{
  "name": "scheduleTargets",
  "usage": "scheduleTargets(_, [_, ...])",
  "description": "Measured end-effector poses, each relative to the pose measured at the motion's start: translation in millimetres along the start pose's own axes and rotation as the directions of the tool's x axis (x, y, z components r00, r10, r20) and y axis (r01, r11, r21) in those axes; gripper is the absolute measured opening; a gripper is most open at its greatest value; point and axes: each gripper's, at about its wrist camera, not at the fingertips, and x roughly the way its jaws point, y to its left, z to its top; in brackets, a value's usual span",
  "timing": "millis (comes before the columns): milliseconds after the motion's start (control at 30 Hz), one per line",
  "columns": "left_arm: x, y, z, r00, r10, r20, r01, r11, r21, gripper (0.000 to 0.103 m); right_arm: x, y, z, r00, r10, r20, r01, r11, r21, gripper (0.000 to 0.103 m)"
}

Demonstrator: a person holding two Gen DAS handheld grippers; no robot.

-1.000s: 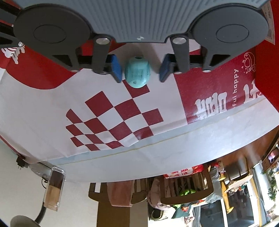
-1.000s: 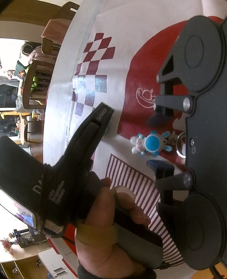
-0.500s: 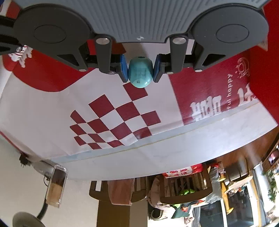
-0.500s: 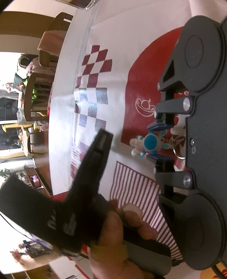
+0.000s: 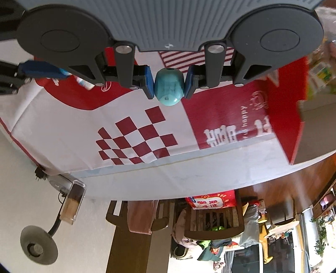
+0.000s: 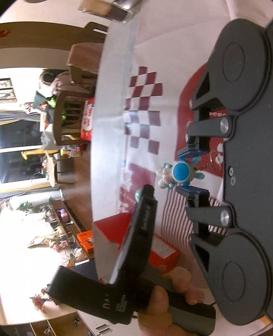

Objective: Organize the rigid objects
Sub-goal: 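Carry the teal ball and white-blue keychain figure into the box and open both grippers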

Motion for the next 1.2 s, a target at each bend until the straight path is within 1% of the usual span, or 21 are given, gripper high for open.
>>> scheduleTargets(200, [-37, 18, -2, 1.0, -0.009, 0.005, 0.009, 1.0, -0.009, 0.03, -11, 24, 20, 1.0, 0.004, 0.018, -0.003, 1.0, -0.018, 0.027])
scheduleTargets(533, [-97, 64, -2, 0.998, 0.0, 0.059, 0.001, 1.0, -0.008, 0.03, -12, 72, 52, 0.999, 0.014, 0.05, -0.011, 0.998, -0.055, 0.028])
scheduleTargets(667, [-115, 88, -5, 0.997, 0.019, 0.072, -0.019, 1.0, -0.008, 0.03, -4, 93, 63, 0.998, 0.025, 0.052, -0.021, 0.996, -0.084, 0.028])
scheduleTargets(833, [-134, 123, -11, 0.996, 0.039, 0.078, -0.036, 0.999, -0.04, 0.03, 7, 122, 76, 0.997, 0.044, 0.06, -0.037, 0.993, -0.114, 0.028])
scheduleTargets(1200, [-165, 204, -19, 0.989, 0.118, 0.085, -0.112, 0.991, -0.076, 0.03, 41, 171, 107, 0.995, 0.076, 0.065, -0.066, 0.987, -0.149, 0.028])
